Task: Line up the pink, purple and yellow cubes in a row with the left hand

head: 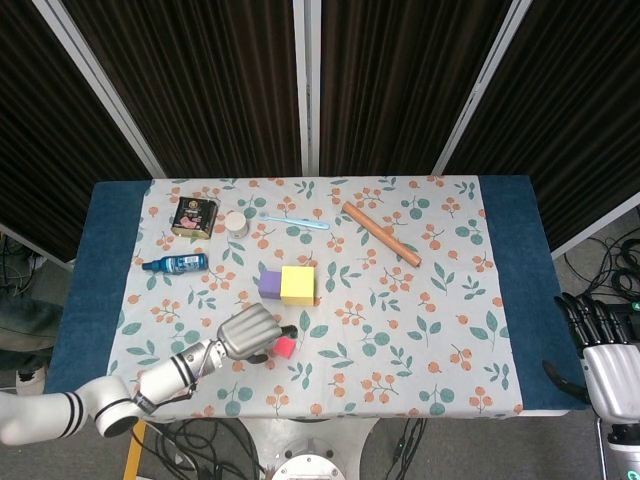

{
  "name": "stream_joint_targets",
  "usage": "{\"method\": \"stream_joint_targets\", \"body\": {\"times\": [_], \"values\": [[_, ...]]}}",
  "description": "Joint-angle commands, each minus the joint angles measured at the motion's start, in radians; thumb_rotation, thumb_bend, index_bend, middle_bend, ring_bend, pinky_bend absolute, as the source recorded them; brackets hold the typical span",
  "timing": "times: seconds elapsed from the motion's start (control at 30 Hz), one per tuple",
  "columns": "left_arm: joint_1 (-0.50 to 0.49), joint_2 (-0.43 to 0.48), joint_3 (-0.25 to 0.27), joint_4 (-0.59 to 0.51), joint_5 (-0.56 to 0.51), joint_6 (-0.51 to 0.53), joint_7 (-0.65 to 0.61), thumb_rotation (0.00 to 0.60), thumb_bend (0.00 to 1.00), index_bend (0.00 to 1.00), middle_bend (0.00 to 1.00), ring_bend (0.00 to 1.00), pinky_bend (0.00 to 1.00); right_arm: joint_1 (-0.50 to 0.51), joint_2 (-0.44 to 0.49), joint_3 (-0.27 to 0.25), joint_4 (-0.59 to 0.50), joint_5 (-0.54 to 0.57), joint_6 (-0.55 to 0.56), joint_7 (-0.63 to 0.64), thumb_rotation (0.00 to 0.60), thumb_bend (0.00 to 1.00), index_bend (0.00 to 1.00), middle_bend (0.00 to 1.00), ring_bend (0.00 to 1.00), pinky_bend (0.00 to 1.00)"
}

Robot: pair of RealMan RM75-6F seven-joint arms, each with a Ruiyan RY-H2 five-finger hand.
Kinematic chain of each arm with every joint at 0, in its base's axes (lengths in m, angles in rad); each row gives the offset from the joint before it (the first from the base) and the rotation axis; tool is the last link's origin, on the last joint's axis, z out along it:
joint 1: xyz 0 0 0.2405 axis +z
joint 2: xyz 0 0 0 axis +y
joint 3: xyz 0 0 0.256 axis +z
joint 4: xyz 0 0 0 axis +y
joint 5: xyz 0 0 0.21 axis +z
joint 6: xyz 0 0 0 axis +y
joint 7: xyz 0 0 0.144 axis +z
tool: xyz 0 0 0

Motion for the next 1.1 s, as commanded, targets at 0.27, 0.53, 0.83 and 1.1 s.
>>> {"method": "stream_joint_targets", "body": {"times": [0.27,0.53,0.83,1.1], "values": [[-0.007,-0.073,-0.034,-0.005,-0.191,-0.089,0.063,0.600,0.24,0.40,0.91,0.93,1.00,0.003,-0.001,0.003,0.013,0.008,-0.009,0.016,0.600,0.16,0.00,0.04,0.00,0.07],[-0.009,-0.114,-0.052,0.021,-0.286,-0.108,0.082,0.600,0.24,0.42,0.91,0.93,1.00,0.008,-0.003,0.006,0.022,0.012,-0.018,0.025,0.600,0.16,0.00,0.04,0.00,0.07],[-0.002,-0.147,-0.055,0.039,-0.348,-0.097,0.110,0.600,0.25,0.46,0.93,0.94,1.00,0.010,-0.001,0.008,0.021,0.017,-0.021,0.027,0.600,0.16,0.00,0.04,0.00,0.07],[0.025,-0.175,-0.054,0.057,-0.369,-0.049,0.107,0.600,0.26,0.55,0.95,0.95,1.00,0.013,-0.001,0.009,0.018,0.015,-0.025,0.025,0.600,0.16,0.00,0.04,0.00,0.07]]}}
